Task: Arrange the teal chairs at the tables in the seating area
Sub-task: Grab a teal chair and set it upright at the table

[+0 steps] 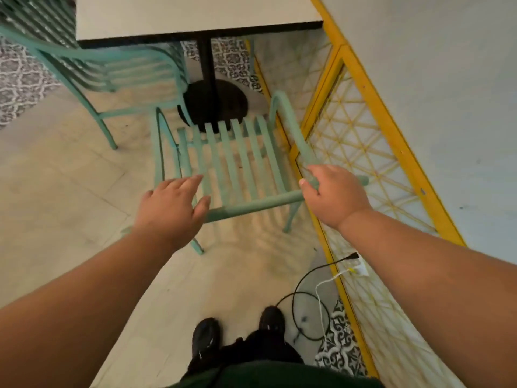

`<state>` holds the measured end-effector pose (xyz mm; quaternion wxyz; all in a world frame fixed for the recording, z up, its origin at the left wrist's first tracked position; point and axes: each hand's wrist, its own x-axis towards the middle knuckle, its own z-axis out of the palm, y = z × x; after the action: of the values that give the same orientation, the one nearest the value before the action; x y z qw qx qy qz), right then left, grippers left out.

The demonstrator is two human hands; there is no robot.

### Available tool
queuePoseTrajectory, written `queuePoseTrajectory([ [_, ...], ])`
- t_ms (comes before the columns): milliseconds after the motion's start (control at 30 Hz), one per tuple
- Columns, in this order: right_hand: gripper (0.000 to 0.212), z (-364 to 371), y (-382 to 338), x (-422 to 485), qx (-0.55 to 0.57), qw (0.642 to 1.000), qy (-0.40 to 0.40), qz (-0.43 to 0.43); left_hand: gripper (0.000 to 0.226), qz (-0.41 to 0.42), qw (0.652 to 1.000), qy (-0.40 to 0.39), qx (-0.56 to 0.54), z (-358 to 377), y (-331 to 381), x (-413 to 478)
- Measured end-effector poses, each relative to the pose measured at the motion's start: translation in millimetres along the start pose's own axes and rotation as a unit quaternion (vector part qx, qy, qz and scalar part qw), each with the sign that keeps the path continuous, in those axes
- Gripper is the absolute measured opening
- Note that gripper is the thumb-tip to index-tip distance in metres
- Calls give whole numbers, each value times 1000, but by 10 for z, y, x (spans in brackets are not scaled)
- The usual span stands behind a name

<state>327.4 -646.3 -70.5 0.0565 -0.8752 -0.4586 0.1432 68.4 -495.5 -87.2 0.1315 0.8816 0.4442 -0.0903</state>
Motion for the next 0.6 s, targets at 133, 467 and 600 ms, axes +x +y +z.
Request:
queuePoseTrajectory([
  [133, 49, 116, -17, 180, -9, 999, -1, -33, 61, -22, 1000, -12, 0, 168, -29, -3],
  [467, 48, 316, -1, 507, -30, 995, -20, -88, 60, -35, 999, 3, 0, 323, 112, 179],
  [600, 57, 420, 10, 575, -53, 993, -53, -88, 62, -12, 1000, -4, -10, 378, 85, 210],
])
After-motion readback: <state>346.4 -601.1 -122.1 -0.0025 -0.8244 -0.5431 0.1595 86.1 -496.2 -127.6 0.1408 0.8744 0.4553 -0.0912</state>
